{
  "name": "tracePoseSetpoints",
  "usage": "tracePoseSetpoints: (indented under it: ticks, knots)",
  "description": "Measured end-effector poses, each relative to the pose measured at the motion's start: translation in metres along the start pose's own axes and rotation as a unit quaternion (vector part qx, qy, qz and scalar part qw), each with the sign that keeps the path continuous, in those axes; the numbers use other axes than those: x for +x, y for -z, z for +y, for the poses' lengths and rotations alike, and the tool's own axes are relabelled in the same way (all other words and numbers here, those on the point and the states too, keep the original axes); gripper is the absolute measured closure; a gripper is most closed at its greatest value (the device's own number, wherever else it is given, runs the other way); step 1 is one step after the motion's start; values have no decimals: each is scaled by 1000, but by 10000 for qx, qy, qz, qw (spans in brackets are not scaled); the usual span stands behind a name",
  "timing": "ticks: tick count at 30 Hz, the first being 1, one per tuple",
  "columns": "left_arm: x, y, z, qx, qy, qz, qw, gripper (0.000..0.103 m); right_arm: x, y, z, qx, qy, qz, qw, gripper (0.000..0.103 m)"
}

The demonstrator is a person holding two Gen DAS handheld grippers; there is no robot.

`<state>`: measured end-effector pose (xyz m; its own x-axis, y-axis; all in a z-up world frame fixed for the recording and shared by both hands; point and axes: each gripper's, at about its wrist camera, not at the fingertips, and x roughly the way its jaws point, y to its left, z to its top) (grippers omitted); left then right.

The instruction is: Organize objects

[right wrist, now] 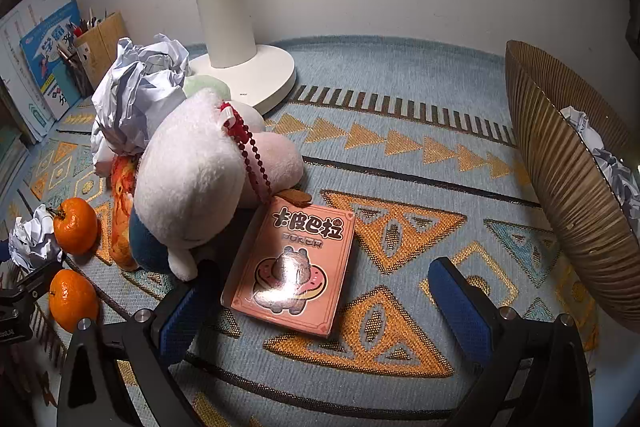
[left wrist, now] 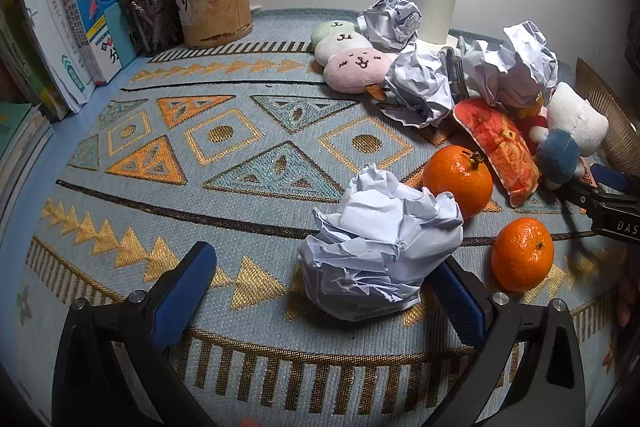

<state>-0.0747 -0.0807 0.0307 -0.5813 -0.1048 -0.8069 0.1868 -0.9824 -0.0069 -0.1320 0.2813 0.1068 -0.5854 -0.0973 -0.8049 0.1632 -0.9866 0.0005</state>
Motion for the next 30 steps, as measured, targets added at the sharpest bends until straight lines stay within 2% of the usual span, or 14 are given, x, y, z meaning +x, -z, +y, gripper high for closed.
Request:
tracePoseSetpoints:
  ticks: [30]
  knots:
    - [0,0,1,0,1,-2,10000,0,1,-2,0,-16,-8,7,10000,0]
